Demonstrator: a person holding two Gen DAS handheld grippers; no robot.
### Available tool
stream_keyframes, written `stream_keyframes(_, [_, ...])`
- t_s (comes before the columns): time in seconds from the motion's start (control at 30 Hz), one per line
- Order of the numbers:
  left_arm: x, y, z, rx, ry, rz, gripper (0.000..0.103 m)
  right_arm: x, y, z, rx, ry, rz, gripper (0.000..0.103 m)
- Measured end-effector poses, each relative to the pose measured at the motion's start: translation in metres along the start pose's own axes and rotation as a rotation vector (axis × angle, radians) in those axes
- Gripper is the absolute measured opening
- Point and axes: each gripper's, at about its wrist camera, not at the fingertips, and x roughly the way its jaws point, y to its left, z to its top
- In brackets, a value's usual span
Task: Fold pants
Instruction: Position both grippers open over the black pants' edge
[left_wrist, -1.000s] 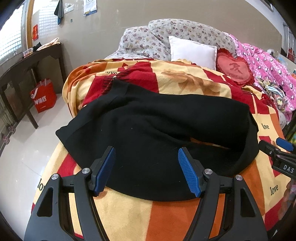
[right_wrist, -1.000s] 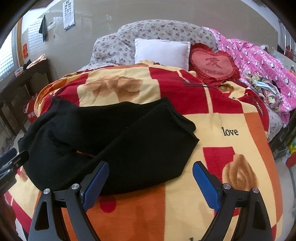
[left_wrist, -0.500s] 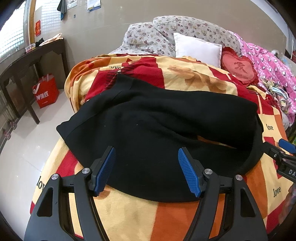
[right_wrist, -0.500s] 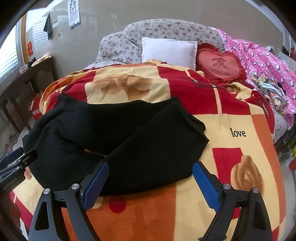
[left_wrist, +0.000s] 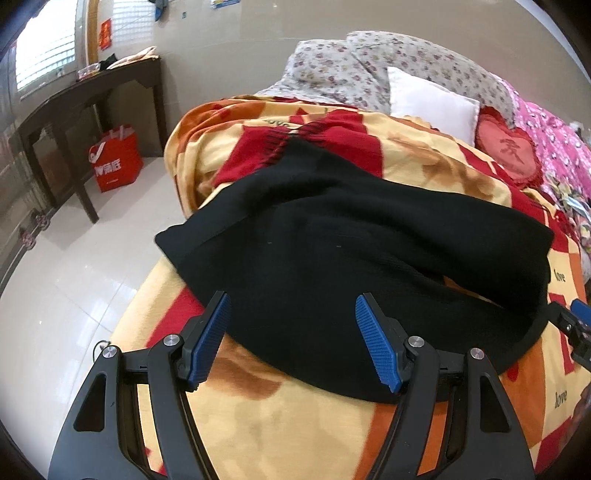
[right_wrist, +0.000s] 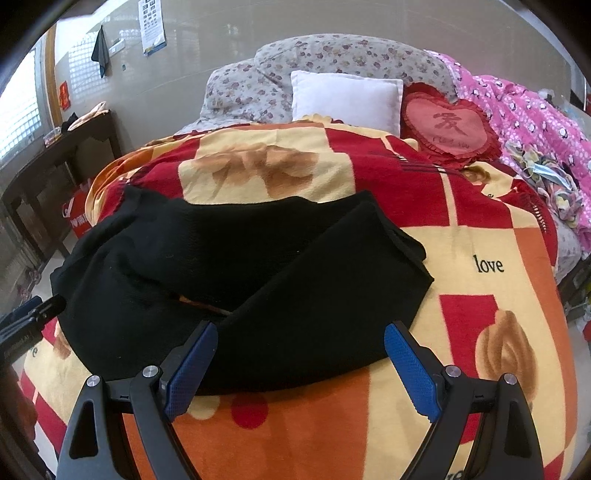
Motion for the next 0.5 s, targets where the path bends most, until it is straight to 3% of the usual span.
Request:
stream_keyframes(0.27, [0.0, 0.03, 0.001, -0.064, 0.016, 0.028, 0.07, 0.003, 0.001, 0.001, 0.003, 0.004, 0.006, 0.091])
stream_keyframes(0.5, [0.0, 0.031, 0.003, -0.066, 0.013, 0.027, 0.07, 0.006, 0.005, 0.002, -0.007, 0.008, 0.003, 0.091])
